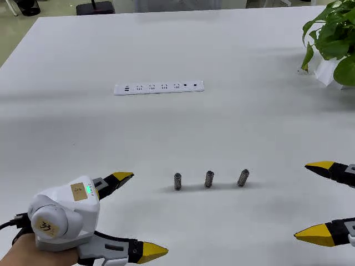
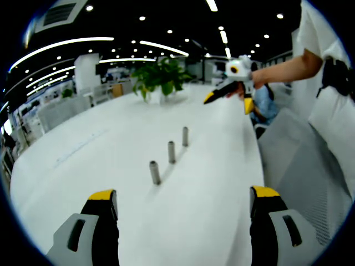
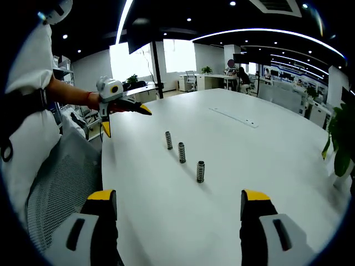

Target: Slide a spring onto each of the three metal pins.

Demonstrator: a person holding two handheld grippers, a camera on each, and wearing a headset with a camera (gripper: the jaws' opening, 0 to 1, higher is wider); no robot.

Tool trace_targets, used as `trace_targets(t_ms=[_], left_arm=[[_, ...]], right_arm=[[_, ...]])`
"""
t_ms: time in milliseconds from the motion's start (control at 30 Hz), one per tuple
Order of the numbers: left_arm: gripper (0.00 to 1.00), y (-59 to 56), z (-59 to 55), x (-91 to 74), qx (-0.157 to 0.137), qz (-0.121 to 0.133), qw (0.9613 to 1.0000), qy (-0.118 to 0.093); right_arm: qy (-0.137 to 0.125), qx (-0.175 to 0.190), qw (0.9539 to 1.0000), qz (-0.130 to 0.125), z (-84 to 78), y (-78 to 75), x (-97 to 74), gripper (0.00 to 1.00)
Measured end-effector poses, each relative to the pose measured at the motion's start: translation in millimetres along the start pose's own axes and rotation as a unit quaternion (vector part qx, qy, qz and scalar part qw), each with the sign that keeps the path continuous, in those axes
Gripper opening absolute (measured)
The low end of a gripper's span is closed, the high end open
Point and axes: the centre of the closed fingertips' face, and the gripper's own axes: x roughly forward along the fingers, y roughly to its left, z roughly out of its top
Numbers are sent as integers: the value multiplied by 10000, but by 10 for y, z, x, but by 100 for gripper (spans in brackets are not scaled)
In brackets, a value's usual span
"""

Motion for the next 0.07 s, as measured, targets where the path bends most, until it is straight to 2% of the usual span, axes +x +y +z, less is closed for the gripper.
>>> trace_targets(t_ms=[67], left_arm=[[100,2,2,4,3,3,10000,-7]], right_arm=[[-1,-8,10000,1,6,-2,4,93]])
